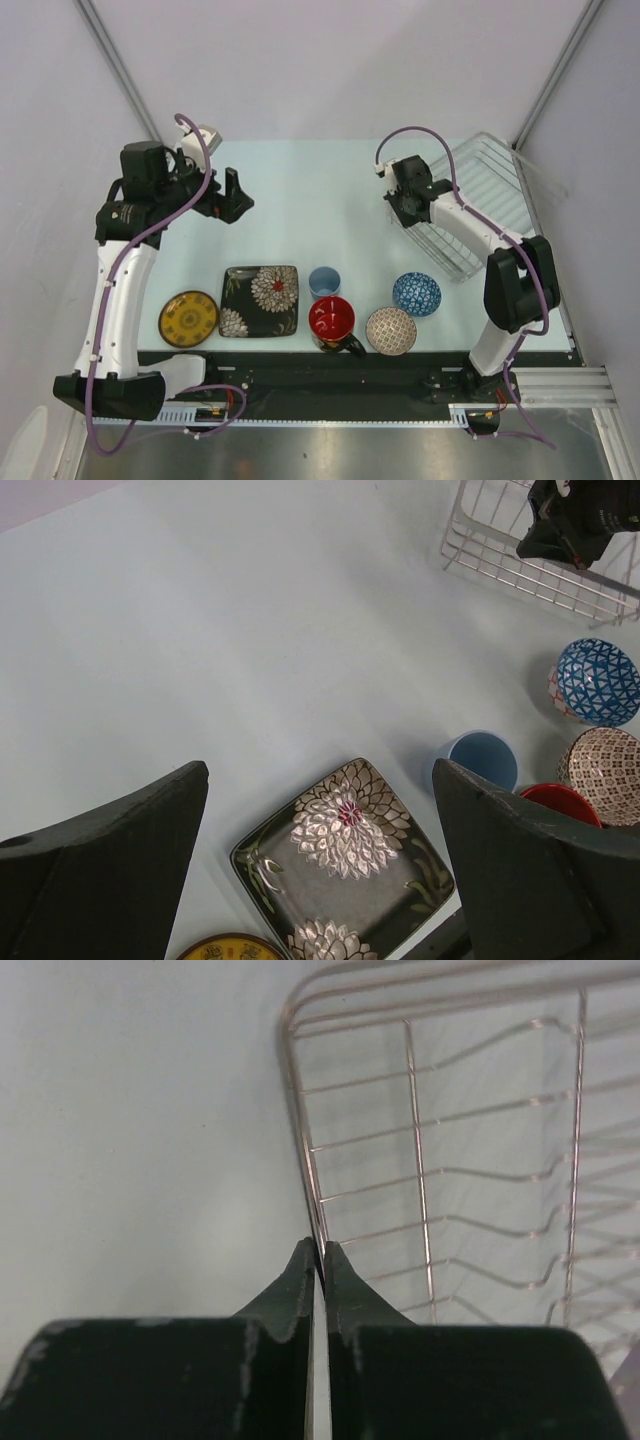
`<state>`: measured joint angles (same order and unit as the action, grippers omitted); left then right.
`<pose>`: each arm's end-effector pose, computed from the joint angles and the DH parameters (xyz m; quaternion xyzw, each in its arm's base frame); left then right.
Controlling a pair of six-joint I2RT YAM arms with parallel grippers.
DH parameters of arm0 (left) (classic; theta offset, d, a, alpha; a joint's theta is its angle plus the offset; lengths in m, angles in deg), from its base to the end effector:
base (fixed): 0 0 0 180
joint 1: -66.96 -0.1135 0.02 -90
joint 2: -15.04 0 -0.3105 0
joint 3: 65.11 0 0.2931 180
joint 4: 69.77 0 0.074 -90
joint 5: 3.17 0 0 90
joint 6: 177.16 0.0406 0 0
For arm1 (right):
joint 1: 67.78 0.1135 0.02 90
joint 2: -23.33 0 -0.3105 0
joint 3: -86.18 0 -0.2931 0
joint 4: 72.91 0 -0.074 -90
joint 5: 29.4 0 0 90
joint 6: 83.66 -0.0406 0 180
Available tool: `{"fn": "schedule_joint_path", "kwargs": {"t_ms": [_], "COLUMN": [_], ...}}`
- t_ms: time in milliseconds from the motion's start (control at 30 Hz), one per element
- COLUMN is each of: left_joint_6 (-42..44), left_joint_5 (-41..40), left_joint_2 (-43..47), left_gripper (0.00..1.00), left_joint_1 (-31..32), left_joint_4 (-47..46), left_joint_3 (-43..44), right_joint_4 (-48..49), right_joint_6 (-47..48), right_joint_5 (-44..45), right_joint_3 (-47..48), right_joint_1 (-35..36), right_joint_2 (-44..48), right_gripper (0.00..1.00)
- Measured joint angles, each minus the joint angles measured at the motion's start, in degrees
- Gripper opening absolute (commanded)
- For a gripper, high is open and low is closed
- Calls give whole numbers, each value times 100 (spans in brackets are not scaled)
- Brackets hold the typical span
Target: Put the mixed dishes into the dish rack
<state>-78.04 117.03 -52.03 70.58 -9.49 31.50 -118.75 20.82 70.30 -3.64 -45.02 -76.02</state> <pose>0.2460 -0.0360 0.4882 0.2211 0.8198 -0.2033 0.4876 0.3947 0.1582 0.2798 -0.2793 0.9087 -0.0588 0.3046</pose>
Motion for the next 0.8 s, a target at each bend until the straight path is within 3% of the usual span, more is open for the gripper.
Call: {"fn": "schedule_joint_path", "kwargs": {"t_ms": [267,800], "left_joint_6": [2,168], "left_joint_5": [-4,-155], "left_joint_2": [11,345], "left_gripper": [100,100], "left_joint_1": [0,0], "left_joint_4": [4,13], "left_joint_3": [-48,-382], "right_joint_4": [-61,-614], "right_joint_6": [-667,-651], "right_joint_5": [201,83], "right_joint_3": [483,4406], "right_joint_1": [267,564], "right_joint_2": [-420,-3165], "right_gripper": [0,0]}}
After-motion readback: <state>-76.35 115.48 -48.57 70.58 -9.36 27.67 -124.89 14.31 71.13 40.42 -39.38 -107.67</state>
